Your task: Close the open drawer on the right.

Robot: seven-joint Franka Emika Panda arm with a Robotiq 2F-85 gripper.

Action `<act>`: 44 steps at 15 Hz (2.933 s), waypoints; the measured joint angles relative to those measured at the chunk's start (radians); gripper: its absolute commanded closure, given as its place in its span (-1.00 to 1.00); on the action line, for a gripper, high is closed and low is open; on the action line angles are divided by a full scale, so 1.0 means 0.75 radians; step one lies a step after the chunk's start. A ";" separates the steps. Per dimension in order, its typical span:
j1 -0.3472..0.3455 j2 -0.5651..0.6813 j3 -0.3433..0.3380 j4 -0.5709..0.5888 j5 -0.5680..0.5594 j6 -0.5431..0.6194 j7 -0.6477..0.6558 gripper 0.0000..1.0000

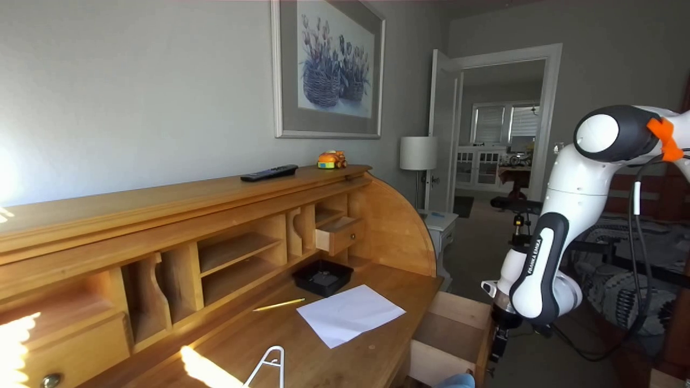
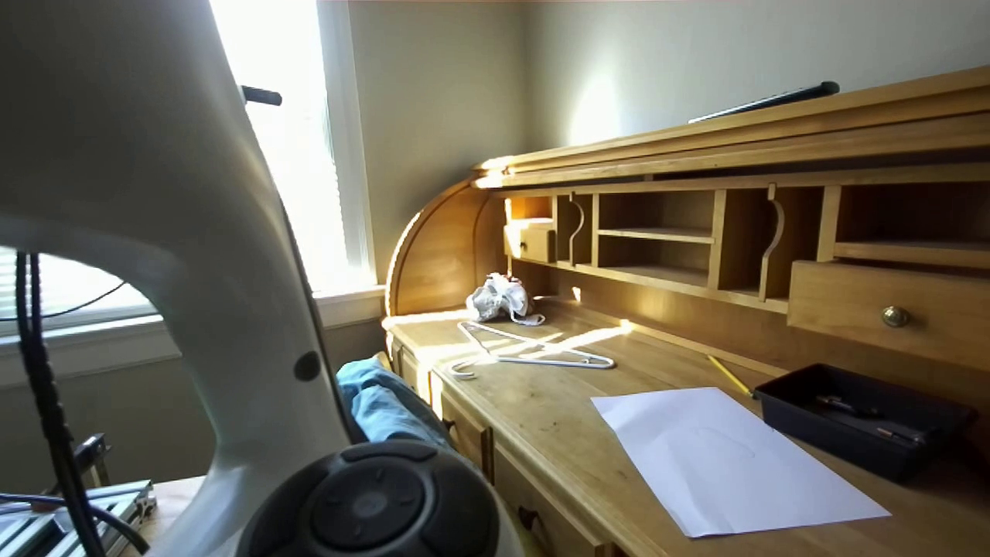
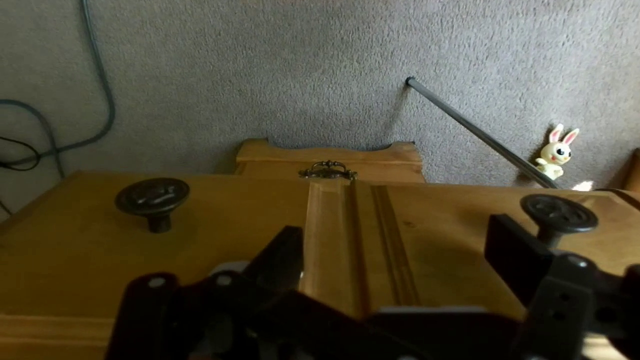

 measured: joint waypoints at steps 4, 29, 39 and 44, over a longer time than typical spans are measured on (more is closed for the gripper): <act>0.013 0.041 0.000 0.012 -0.018 0.144 0.021 -1.00; 0.166 0.307 0.034 0.466 -0.062 0.368 0.294 -1.00; 0.184 0.385 0.024 0.551 -0.074 0.390 0.376 -1.00; 0.345 0.199 -0.157 0.415 -0.013 0.226 0.412 -1.00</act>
